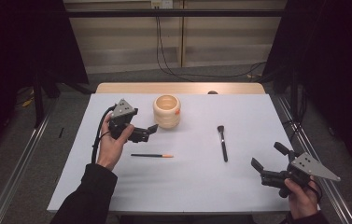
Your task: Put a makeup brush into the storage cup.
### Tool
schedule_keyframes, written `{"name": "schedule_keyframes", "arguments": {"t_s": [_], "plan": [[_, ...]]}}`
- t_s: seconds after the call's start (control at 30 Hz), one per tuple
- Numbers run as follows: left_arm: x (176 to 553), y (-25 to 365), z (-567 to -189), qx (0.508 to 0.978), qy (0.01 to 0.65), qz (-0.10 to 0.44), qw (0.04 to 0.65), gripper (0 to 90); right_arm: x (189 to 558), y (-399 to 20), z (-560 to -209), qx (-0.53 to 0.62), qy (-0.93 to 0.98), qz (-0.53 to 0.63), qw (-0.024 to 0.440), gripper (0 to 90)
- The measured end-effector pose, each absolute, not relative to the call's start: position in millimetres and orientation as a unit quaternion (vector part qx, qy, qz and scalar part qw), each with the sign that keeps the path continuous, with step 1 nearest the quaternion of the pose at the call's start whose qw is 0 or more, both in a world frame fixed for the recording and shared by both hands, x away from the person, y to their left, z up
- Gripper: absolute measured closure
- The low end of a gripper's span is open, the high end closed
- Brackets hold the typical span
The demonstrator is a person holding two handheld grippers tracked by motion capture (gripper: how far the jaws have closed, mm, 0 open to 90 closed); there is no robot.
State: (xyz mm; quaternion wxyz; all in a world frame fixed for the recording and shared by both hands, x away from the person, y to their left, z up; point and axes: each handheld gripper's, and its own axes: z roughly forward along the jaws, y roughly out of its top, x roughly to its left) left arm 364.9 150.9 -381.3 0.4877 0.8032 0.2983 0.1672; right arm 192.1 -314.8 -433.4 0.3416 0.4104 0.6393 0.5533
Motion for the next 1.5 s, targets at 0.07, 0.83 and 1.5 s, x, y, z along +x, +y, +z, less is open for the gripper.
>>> {"name": "schedule_keyframes", "arguments": {"t_s": [0.07,0.83,1.5], "plan": [[366,151,-381,0.806,0.296,0.147,0.492,2.3,192,-315,-433,0.411,0.637,0.553,0.345,0.4],[380,137,-376,0.889,0.293,0.052,0.347,5.9,192,-314,-433,0.406,0.642,0.553,0.343,0.4],[394,122,-395,0.941,0.27,0.001,0.207,10.5,192,-314,-433,0.407,0.641,0.552,0.344,0.5]]}}
